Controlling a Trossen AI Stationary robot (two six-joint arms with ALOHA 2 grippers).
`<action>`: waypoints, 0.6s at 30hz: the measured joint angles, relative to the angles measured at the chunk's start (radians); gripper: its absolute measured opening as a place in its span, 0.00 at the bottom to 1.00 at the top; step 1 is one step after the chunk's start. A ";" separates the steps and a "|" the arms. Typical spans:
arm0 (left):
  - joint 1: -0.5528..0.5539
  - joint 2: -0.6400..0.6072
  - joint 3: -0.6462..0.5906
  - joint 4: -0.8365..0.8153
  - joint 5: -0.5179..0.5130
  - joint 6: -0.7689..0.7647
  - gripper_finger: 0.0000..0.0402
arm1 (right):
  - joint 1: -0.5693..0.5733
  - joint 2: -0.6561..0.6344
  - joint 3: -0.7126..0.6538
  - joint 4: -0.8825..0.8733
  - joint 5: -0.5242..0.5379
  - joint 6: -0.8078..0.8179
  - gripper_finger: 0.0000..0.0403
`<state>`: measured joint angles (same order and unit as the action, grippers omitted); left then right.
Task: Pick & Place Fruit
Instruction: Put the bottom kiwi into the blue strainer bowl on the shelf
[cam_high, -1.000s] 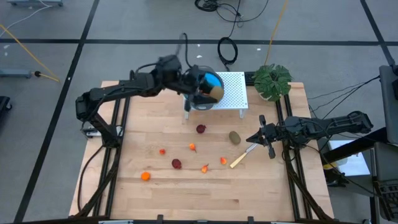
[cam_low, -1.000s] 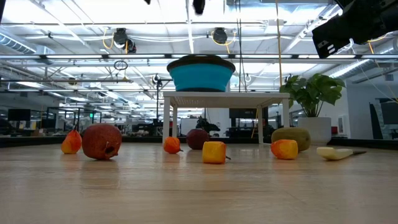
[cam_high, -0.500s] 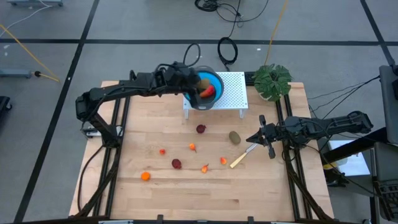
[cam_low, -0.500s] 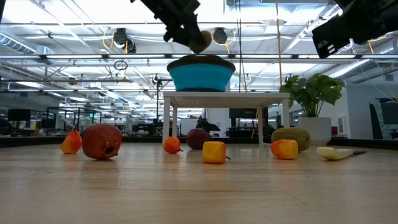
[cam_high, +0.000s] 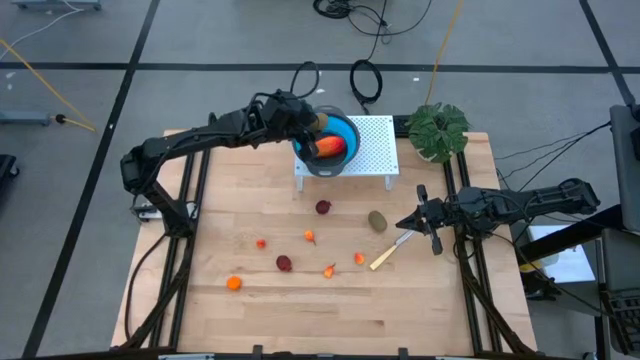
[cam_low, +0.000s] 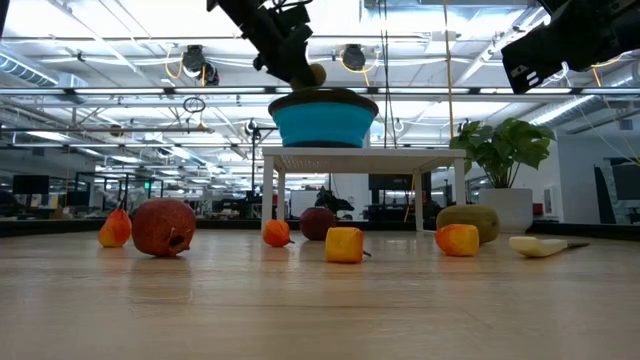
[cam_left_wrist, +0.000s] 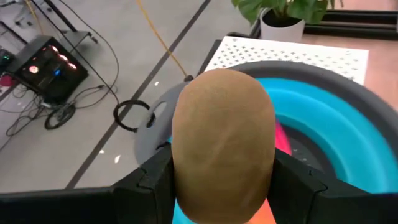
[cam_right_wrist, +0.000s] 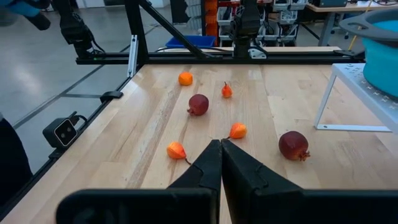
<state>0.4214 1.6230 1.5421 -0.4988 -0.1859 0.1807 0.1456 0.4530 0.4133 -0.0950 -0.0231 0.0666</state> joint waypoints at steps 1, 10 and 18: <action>0.003 0.000 0.000 0.000 0.001 0.002 0.47 | 0.000 0.000 0.000 0.000 0.000 0.000 0.01; 0.004 0.001 0.000 -0.003 0.003 0.053 0.47 | 0.000 0.000 0.000 0.000 0.000 0.000 0.01; 0.001 0.090 0.089 -0.131 0.008 0.063 0.47 | 0.000 0.000 0.000 0.007 0.001 0.000 0.01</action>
<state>0.4222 1.7128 1.6310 -0.6299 -0.1779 0.2441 0.1455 0.4534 0.4129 -0.0876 -0.0221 0.0666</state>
